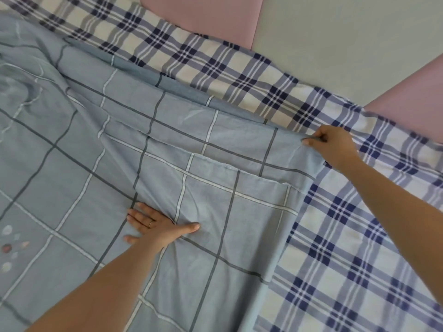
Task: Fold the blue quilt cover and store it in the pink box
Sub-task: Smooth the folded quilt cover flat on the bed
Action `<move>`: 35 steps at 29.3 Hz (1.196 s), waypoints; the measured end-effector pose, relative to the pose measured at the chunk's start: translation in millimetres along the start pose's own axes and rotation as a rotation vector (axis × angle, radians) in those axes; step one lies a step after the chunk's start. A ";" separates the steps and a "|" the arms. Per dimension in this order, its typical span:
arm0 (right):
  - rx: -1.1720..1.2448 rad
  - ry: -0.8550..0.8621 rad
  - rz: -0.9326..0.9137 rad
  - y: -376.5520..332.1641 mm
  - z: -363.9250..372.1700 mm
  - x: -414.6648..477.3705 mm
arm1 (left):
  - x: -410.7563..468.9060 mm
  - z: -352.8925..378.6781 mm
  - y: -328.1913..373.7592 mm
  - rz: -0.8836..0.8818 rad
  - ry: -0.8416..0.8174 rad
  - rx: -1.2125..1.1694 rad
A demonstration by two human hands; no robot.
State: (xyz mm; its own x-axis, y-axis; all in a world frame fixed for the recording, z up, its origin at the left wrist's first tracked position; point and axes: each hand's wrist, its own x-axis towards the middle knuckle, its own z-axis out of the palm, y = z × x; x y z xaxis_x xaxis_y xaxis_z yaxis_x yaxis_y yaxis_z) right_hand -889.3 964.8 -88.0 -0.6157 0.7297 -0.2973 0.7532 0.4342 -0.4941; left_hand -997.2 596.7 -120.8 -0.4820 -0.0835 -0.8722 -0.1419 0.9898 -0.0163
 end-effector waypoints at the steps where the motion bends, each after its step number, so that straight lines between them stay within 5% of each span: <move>1: -0.032 0.028 -0.002 1.5 2.6 -3.0 | -0.2 0.0 0.1 0.000 -0.002 0.001; 4: -0.055 0.144 -0.009 3.3 8.8 -9.2 | -1.8 0.2 0.5 0.004 -0.006 0.003; 10: 0.739 0.178 0.240 7.0 8.9 -5.6 | -2.1 -2.8 0.9 0.017 0.003 -0.006; 23: 0.424 0.236 0.547 32.9 29.6 -0.5 | -4.7 1.1 0.3 0.026 0.013 -0.014; 25: -0.008 0.213 0.465 18.7 32.2 -1.0 | -6.9 1.2 0.8 0.026 0.009 -0.011; 27: -0.314 0.269 0.191 -3.8 38.9 1.7 | -8.1 -1.3 1.5 0.020 0.004 -0.004; 30: -0.189 0.197 -0.187 -55.6 58.9 7.3 | -6.8 -2.9 2.9 0.025 -0.004 -0.004; 35: -0.251 -0.086 -0.439 -135.4 110.2 36.9 | -1.0 0.7 3.1 0.005 -0.011 0.017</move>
State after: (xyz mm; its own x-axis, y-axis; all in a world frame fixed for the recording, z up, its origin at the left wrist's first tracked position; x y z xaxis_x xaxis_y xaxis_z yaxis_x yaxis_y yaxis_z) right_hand -1039.5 874.7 -122.1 -0.8952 0.4089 -0.1773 0.4455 0.8109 -0.3793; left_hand -996.6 600.0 -120.3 -0.4735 -0.0769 -0.8774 -0.1247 0.9920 -0.0196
